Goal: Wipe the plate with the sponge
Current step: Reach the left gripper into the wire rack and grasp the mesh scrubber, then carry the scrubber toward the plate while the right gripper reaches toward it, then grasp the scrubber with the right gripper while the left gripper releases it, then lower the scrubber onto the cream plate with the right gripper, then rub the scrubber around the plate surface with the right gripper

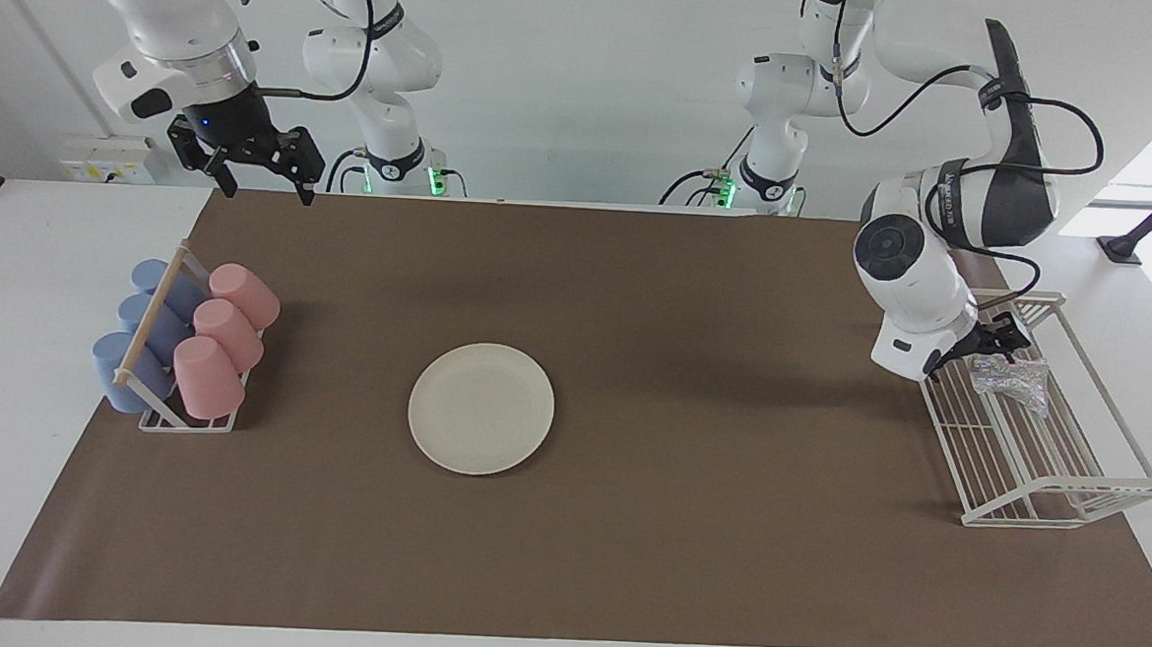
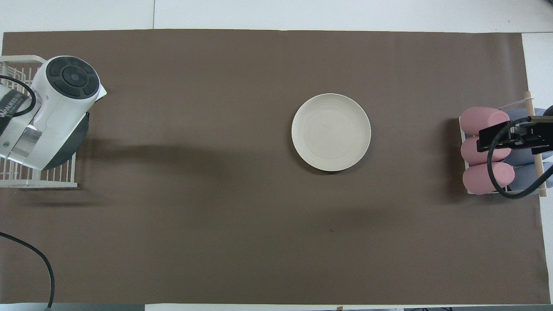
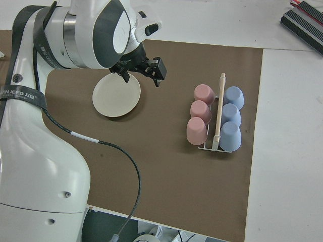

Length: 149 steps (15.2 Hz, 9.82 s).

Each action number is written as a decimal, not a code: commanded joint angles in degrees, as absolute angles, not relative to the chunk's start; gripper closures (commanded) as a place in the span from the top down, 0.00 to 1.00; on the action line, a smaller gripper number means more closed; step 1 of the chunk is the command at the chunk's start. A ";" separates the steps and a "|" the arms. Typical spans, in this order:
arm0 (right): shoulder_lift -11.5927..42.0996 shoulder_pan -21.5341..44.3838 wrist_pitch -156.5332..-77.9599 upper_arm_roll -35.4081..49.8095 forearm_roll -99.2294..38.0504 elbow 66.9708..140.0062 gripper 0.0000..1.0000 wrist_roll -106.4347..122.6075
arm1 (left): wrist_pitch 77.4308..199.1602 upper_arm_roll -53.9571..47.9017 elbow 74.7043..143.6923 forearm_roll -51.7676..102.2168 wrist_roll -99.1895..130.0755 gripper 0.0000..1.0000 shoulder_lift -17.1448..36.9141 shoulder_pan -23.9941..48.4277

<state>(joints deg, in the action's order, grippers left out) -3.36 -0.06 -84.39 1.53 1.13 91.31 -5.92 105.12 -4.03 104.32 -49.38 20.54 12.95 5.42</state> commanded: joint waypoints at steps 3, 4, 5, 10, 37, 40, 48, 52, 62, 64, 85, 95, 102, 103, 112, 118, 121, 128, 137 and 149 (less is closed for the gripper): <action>-3.52 0.09 -85.25 1.76 0.79 91.32 1.00 -9.22 | 106.08 -3.60 105.12 -53.35 21.97 0.96 13.62 5.19; -3.52 0.09 -85.25 1.76 0.70 91.32 1.00 -10.45 | 106.08 -3.60 105.12 -53.35 22.06 0.88 13.62 5.19; -3.60 0.44 -85.25 1.67 0.62 91.32 1.00 -11.68 | 106.17 -3.60 105.12 -53.35 22.15 0.81 13.62 5.10; -3.52 1.14 -85.25 1.67 0.62 91.32 1.00 -13.71 | 106.17 -3.60 104.86 -53.35 22.76 0.00 13.71 4.31; -7.12 9.84 -77.08 1.67 -8.17 93.51 1.00 -74.71 | 84.10 -2.90 88.38 32.56 18.37 0.00 0.37 -4.30; -7.47 10.11 -77.34 1.67 -8.35 94.13 1.00 -79.51 | 90.94 -2.90 103.22 45.32 18.02 0.00 -7.01 -6.15; -8.70 12.92 -88.23 1.76 -18.44 97.55 1.00 -97.01 | 102.48 -3.25 120.39 68.61 11.37 0.00 -11.86 1.76; -10.19 14.23 -95.26 3.77 -22.49 102.82 1.00 -102.89 | 102.39 -3.34 124.01 74.70 4.94 0.00 -11.69 4.21; -9.23 27.15 -117.92 4.48 -24.61 110.19 1.00 -117.24 | 96.16 -3.25 129.29 86.21 -10.63 0.00 -9.41 9.05; -9.14 27.51 -122.76 4.48 -24.61 112.49 1.00 -117.25 | 96.15 -3.25 129.46 86.75 -10.81 0.00 -9.32 9.58; -6.86 30.07 -125.51 4.48 -23.82 112.50 0.00 -110.05 | 96.24 -3.43 129.73 86.57 -10.90 0.00 -9.40 11.16; 2.18 21.90 -129.28 4.39 -20.74 112.94 0.00 -88.53 | 98.61 -3.52 128.50 77.54 -7.65 1.00 -10.99 11.16; 10.01 18.20 -145.18 4.39 -20.74 121.28 0.00 -76.30 | 99.49 -3.34 125.69 60.24 -7.65 1.00 -10.46 5.63; 11.15 18.19 -145.80 4.39 -20.74 121.20 0.00 -75.94 | 99.93 -3.25 125.07 56.38 -7.65 1.00 -10.28 4.93; 18.01 13.29 -151.33 4.31 -20.74 121.38 0.00 -63.22 | 104.05 -3.25 123.22 27.37 -8.09 1.00 -10.02 -1.84; 18.19 10.72 -151.87 4.31 -20.83 121.29 0.00 -58.97 | 110.21 -3.16 124.10 14.77 -7.82 1.00 -9.58 -2.63; 19.33 14.22 -152.75 4.39 -21.01 121.38 0.00 -62.55 | 110.21 -3.16 124.10 14.59 -7.82 1.00 -9.58 -2.81; 19.95 18.11 -154.86 4.22 -21.01 121.38 0.00 -69.98 | 110.39 -3.25 124.10 14.59 -6.68 1.00 -9.58 -2.72; 20.30 11.42 -154.60 4.22 -21.01 121.46 0.00 -56.59 | 111.88 -3.25 124.19 14.59 -4.04 1.00 -9.49 -2.02; 19.34 20.30 -151.81 3.87 -21.01 121.30 0.00 -70.66 | 112.59 -3.34 124.45 14.59 -3.87 1.00 -9.32 -2.20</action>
<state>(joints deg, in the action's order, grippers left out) 18.02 20.72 -153.81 3.96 -21.52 121.02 -69.84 111.38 -3.19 124.00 15.85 -4.74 -9.33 -2.25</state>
